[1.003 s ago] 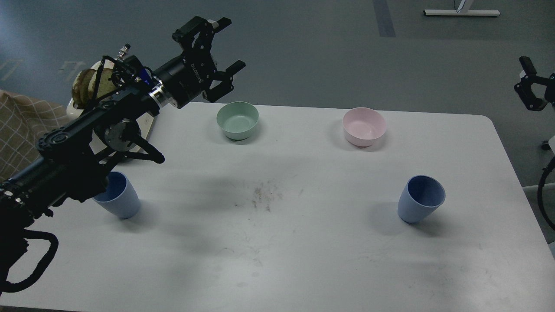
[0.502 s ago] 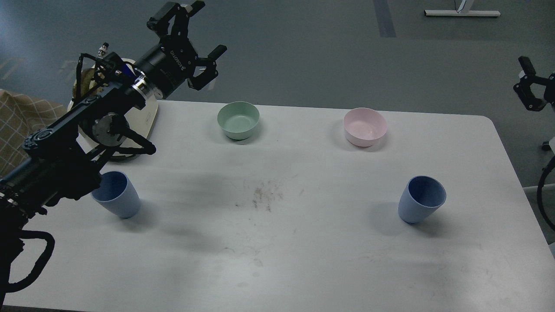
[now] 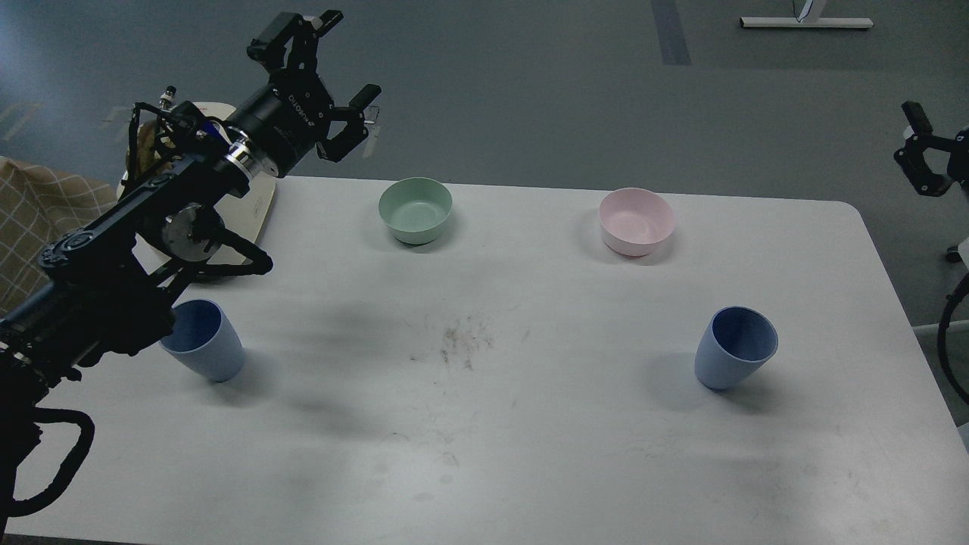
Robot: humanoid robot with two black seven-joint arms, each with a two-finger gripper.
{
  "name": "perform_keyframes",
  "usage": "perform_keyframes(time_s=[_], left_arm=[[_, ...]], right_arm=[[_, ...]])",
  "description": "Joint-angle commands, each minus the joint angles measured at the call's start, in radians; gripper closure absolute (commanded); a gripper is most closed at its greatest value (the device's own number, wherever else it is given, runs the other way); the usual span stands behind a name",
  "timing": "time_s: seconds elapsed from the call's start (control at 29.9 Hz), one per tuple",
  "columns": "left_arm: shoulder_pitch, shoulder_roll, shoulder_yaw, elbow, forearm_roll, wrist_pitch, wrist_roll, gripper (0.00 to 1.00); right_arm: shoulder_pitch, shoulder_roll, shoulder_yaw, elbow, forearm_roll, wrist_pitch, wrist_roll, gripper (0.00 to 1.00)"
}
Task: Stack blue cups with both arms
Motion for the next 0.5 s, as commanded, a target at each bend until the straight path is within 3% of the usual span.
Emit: perform_keyframes(time_s=[0.0,0.47], left_arm=[[0.001,0.0,-0.003,-0.001,-0.002,-0.015,0.006,0.02],[0.001,-0.001,-0.003,-0.011,0.004,-0.023,0.004,0.02]], right_arm=[[0.0,0.002,0.002,0.002,0.0,0.0,0.0,0.0],[0.0,0.022,0.002,0.005,-0.002,0.0,0.005,0.0]])
